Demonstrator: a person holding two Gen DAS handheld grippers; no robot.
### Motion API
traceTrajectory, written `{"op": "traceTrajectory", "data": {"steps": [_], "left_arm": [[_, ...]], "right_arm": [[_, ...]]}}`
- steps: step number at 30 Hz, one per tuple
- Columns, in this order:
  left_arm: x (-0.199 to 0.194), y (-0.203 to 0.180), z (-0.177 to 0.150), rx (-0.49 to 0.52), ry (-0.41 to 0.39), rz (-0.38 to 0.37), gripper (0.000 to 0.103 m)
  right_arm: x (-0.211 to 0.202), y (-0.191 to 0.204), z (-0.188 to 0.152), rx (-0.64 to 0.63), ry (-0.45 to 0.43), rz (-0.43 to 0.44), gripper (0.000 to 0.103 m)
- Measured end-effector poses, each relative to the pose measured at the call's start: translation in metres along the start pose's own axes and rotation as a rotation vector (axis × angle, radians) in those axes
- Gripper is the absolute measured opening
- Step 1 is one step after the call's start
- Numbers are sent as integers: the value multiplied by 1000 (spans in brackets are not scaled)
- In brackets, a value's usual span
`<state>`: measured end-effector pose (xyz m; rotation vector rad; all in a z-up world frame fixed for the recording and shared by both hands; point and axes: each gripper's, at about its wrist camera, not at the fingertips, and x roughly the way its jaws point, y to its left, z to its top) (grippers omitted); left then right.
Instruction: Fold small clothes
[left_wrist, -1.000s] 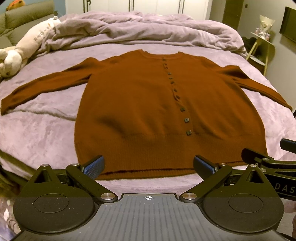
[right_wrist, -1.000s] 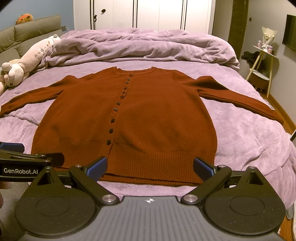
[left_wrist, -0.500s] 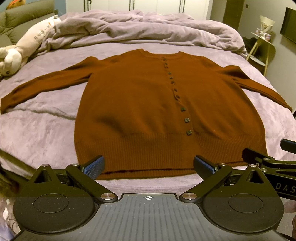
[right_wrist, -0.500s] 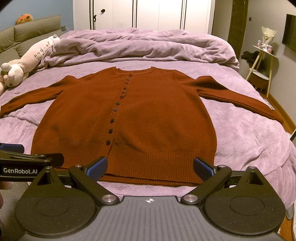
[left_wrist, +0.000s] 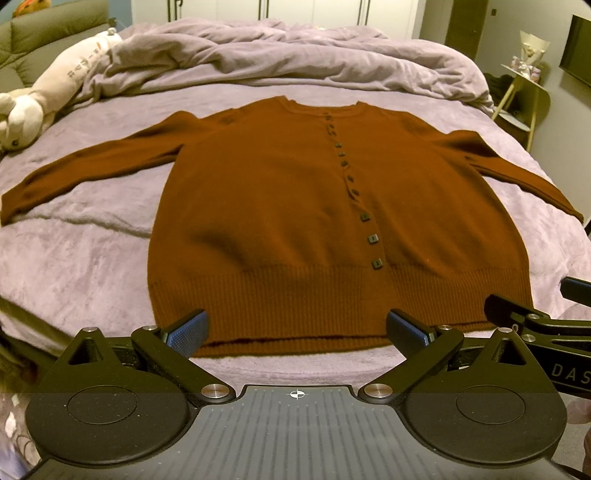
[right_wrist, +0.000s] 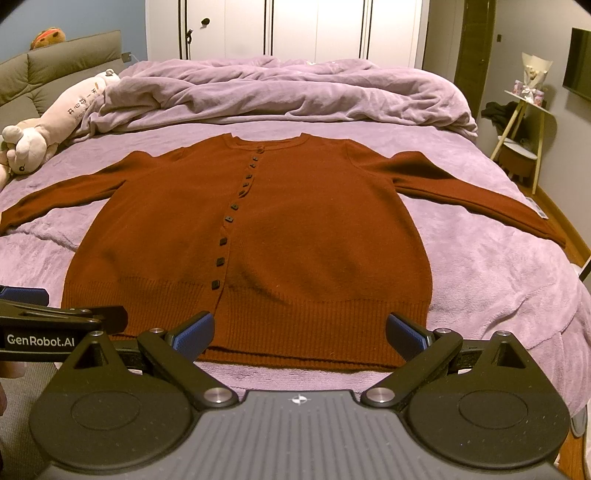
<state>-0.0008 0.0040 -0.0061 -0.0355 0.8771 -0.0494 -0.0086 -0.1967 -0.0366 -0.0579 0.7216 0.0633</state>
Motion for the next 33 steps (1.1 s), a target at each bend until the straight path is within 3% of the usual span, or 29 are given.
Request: {"op": "traceTrajectory", "data": {"steps": [33], "left_arm": [[2,2,-3,-7,7,-1,103]], "right_arm": [[1,-3,1,8,-1,1,99]]}}
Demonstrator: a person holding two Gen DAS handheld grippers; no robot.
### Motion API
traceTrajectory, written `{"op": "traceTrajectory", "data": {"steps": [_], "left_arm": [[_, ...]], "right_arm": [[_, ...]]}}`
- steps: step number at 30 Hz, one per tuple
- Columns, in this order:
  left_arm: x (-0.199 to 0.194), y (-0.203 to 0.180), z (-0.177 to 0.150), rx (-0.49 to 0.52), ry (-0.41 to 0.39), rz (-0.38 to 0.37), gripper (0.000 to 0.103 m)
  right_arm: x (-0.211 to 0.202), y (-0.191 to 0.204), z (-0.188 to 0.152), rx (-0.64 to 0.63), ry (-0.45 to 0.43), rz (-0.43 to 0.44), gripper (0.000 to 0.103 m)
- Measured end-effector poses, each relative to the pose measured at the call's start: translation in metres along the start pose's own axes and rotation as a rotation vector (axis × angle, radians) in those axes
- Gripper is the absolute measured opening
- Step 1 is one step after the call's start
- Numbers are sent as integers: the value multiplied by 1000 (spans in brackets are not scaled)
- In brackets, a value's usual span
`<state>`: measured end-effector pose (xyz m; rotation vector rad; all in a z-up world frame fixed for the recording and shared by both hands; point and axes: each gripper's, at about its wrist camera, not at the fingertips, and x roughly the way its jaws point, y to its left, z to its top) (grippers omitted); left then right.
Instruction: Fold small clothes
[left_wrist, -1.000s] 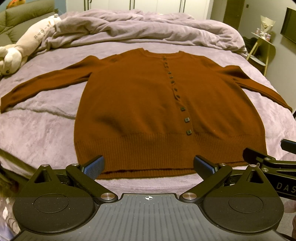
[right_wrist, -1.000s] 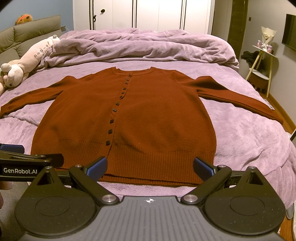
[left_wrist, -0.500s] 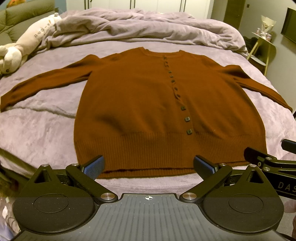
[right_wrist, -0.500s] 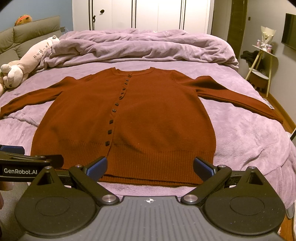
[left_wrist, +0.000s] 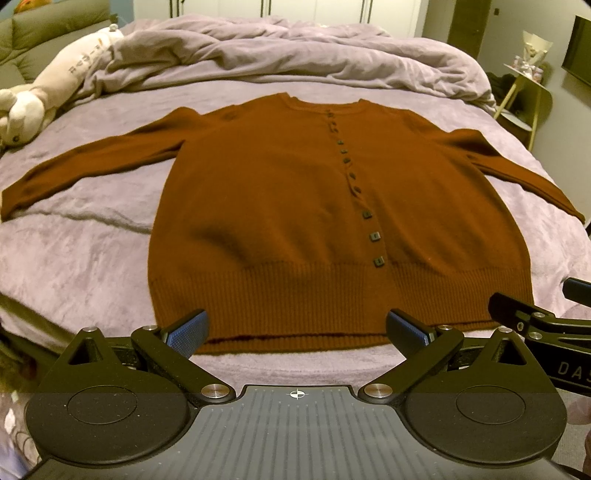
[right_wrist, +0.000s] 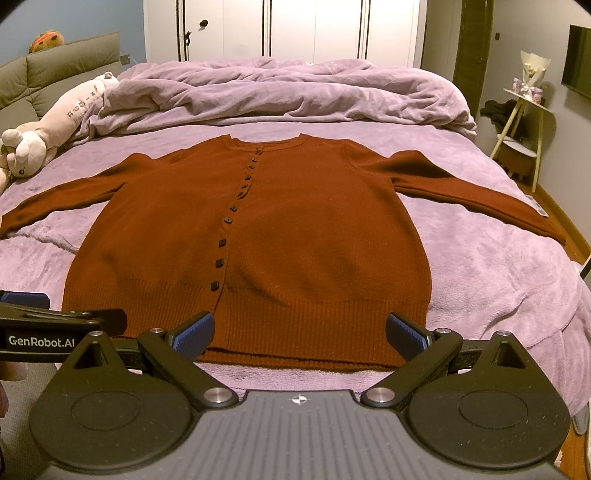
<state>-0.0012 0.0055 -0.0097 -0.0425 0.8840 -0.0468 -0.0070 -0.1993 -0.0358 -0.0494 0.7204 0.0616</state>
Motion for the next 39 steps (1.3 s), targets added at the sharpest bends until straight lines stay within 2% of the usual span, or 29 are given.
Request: {"op": "traceTrajectory", "data": {"steps": [39], "left_arm": [[0,3,-1,-9,6,0,103]], "right_arm": [[1,-1,-2,14,9,2,99]]}}
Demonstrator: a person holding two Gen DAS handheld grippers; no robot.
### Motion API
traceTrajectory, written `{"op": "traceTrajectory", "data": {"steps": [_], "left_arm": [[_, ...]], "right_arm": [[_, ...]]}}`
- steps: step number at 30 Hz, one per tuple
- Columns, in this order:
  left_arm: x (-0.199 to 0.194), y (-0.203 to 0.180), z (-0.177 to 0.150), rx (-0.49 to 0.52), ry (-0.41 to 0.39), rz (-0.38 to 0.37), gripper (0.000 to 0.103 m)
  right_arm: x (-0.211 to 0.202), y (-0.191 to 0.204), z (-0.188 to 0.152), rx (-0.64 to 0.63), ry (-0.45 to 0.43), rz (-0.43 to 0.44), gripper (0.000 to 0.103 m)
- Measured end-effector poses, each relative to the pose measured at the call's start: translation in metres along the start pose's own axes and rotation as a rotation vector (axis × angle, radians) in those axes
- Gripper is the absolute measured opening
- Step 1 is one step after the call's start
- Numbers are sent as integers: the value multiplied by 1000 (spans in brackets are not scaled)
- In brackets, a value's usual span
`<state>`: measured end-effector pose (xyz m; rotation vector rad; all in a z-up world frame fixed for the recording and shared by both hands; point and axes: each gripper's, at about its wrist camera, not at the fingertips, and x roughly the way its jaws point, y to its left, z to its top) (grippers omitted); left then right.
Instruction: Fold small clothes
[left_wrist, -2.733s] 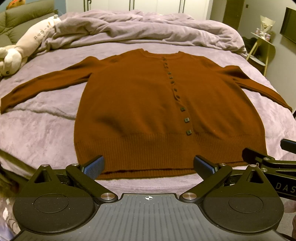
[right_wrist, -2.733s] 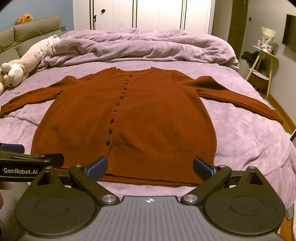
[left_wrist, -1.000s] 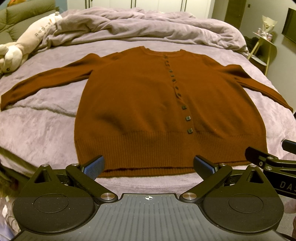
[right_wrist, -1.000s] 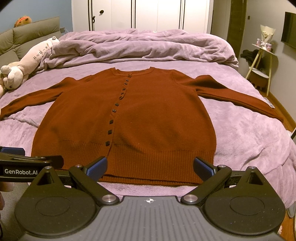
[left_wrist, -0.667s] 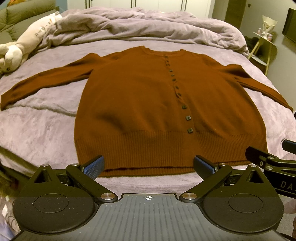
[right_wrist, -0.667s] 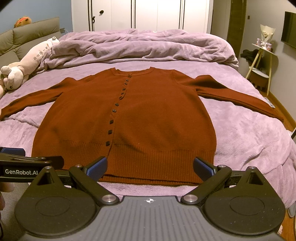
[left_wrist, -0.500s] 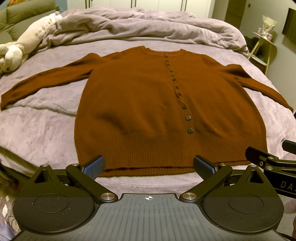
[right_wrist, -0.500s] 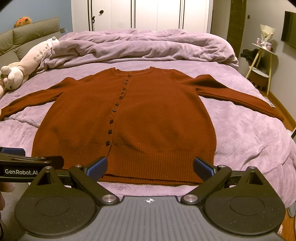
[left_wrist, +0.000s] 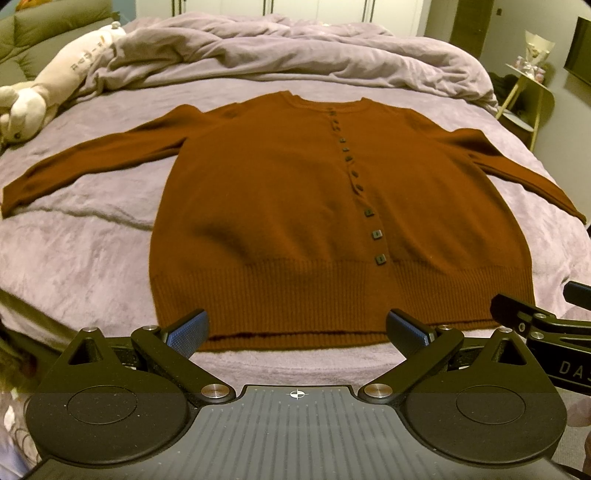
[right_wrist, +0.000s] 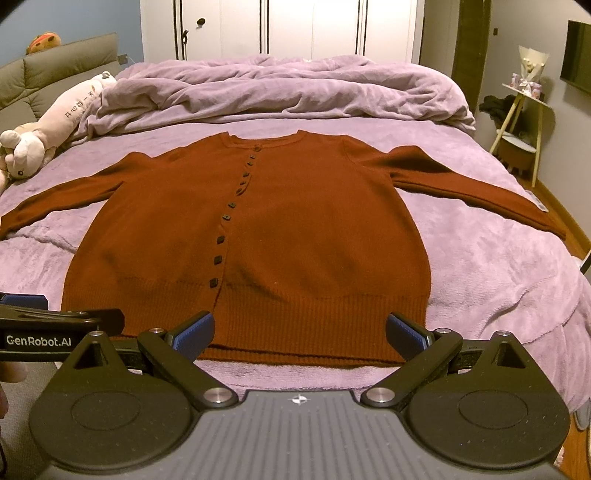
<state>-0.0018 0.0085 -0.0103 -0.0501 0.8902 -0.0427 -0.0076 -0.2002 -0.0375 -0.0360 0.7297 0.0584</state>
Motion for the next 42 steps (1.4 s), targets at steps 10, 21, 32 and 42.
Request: {"op": "traceTrajectory", "data": {"steps": [10,21,32,42], "left_arm": [[-1,1,0,2,1,1,103],[-2,1,3,-6,3,0,103],[-3,-1,5,-12,10,1,103],[-1,-1,4,-16,20,-10,103]], "right_arm": [[0,-1,0,3,-1,1,99],[0,-2,0,4,-4,0,99],[-1,-3,0,5,-2,-2,99],[-1,-7,-2,21,-3,9,99]]}}
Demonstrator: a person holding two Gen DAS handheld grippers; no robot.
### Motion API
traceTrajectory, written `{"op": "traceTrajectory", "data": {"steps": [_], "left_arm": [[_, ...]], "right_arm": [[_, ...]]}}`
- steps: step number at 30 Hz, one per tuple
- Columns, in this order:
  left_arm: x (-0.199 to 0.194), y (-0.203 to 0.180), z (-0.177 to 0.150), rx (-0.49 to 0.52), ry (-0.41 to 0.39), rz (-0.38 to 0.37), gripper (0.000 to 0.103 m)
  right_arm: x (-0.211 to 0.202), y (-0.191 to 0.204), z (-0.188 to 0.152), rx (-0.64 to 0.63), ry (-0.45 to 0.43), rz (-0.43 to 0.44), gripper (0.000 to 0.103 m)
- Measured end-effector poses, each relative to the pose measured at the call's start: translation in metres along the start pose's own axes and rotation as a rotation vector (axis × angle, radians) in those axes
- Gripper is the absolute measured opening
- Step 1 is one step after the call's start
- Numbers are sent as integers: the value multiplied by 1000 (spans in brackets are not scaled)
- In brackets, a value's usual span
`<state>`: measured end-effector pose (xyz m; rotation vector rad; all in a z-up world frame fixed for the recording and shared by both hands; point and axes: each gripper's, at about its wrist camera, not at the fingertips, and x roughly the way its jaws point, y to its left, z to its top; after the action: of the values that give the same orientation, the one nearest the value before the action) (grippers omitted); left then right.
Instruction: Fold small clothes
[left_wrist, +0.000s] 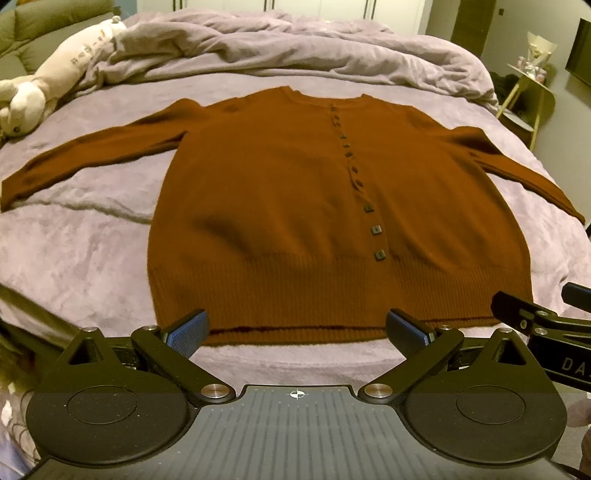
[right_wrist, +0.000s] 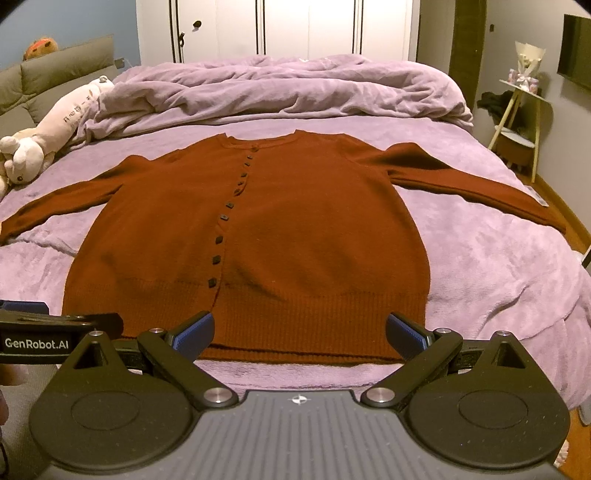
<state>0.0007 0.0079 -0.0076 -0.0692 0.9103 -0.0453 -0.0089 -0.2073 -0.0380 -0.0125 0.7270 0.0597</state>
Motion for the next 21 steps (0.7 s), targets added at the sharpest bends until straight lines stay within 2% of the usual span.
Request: {"op": "traceTrajectory", "data": {"steps": [14,16,19,21], "left_arm": [[9,0,1,-7,17,10,103],[11,-2,2,2,25,8,103],[16,-3,3,10,36,5,103],[19,-4,3,14,41,5,103]], "right_arm": [[11,-3,-2,-9,-9,5,99],[17,-8,-4,23,16,38,99],[22,-15,-5,73,51,132,99],[24,-16,-5,76,52,141,99]]}}
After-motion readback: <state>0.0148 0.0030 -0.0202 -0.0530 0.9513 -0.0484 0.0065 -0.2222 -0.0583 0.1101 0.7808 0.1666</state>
